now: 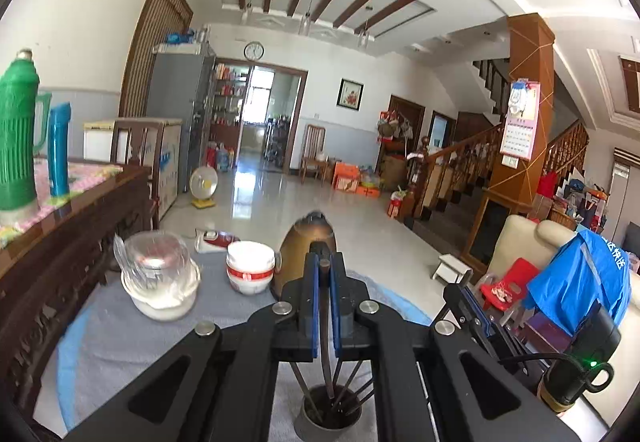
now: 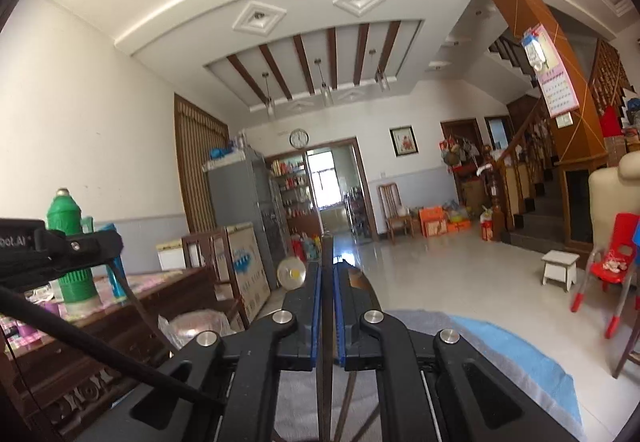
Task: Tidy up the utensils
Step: 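Lift both held chopsticks up and carry them above the gray cup, then open both tools to drop the chopsticks into the gray cup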
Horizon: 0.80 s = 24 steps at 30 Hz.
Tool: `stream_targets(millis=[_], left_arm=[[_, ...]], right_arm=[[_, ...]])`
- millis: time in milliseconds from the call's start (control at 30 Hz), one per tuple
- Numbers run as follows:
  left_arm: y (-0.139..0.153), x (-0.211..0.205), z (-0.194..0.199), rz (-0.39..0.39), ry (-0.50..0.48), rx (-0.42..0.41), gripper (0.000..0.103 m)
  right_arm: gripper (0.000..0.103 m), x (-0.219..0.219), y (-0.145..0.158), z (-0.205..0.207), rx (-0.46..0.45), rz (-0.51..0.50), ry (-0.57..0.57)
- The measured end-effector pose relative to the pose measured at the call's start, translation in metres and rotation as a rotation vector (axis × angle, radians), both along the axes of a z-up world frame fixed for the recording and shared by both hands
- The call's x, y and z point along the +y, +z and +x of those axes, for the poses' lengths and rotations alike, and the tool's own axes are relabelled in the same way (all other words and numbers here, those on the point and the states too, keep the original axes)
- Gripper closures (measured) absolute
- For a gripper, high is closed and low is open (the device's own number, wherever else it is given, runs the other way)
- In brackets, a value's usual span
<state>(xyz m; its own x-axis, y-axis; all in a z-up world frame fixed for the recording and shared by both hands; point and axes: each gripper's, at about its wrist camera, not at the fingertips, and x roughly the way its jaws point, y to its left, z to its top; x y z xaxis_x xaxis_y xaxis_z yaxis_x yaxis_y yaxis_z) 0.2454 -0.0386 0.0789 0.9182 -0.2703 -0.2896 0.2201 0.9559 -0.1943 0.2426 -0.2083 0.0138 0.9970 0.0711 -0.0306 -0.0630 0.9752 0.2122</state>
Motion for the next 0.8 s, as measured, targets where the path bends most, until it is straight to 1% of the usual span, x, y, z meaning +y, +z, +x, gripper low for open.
stream_targets(millis=[167,267,500,800], left_arm=[[-0.027,-0.006,0.012,0.015,0.003,0.07,0.098],[-0.038,-0.007,0.014,0.02,-0.003,0.102,0.098],[-0.052,-0.01,0.015,0.047,-0.037,0.149,0.098],[-0.064,-0.009,0.011,0.068,-0.078,0.202,0.098]], right_arm=[[0.096,-0.004,-0.016,0.002,0.054,0.006,0.021],[0.096,-0.014,-0.026,0.002,0.102,0.035,0.036],[0.096,-0.037,-0.042,0.002,0.181,0.098,0.055],[0.093,-0.047,-0.05,-0.002,0.233,0.141,0.083]])
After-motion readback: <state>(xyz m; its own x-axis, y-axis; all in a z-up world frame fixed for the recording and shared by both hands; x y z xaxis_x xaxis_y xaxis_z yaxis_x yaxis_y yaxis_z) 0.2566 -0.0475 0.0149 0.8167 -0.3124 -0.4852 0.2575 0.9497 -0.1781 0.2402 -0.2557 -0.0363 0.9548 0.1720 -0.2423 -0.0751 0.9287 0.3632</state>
